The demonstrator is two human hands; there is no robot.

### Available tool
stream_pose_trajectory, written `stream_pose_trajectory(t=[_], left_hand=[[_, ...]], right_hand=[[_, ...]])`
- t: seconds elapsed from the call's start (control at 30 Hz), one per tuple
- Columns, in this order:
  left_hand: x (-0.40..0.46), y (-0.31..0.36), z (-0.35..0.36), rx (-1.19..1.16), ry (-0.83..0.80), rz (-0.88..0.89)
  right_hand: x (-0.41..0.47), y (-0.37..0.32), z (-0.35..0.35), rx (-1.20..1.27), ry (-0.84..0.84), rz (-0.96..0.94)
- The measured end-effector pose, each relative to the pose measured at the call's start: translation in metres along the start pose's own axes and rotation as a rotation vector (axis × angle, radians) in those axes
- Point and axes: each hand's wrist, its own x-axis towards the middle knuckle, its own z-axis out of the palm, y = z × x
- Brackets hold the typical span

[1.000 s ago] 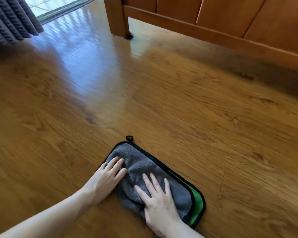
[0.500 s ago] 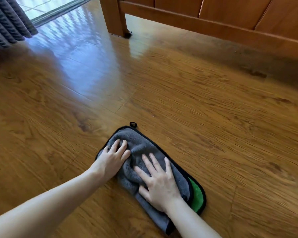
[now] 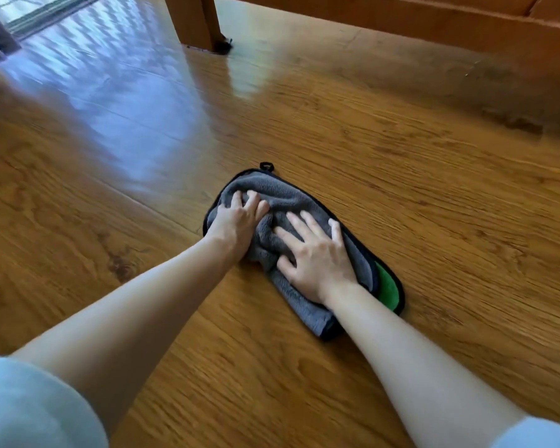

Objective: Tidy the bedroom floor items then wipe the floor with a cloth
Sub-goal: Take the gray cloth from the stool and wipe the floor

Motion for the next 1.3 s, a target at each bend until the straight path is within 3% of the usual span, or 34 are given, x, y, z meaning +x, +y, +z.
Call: stream_pose_trajectory(t=[0.43, 0.67, 0.97, 1.17, 1.3], left_hand=[[0.129, -0.039, 0.006, -0.184, 0.044, -0.168], [0.181, -0.057, 0.013, -0.198, 0.081, -0.155], [0.183, -0.052, -0.002, -0.186, 0.02, -0.214], [0.177, -0.062, -0.003, -0.27, -0.057, -0.128], [0.162, -0.068, -0.008, -0.307, 0.001, -0.065]], right_hand=[[0.139, 0.069, -0.011, 0.045, 0.032, -0.067], [0.186, 0.084, -0.013, 0.027, 0.103, -0.055], [0.195, 0.085, -0.017, 0.021, 0.088, -0.04], [0.194, 0.085, -0.019, 0.028, 0.017, -0.017], [0.194, 0.082, -0.015, -0.001, -0.034, 0.013]])
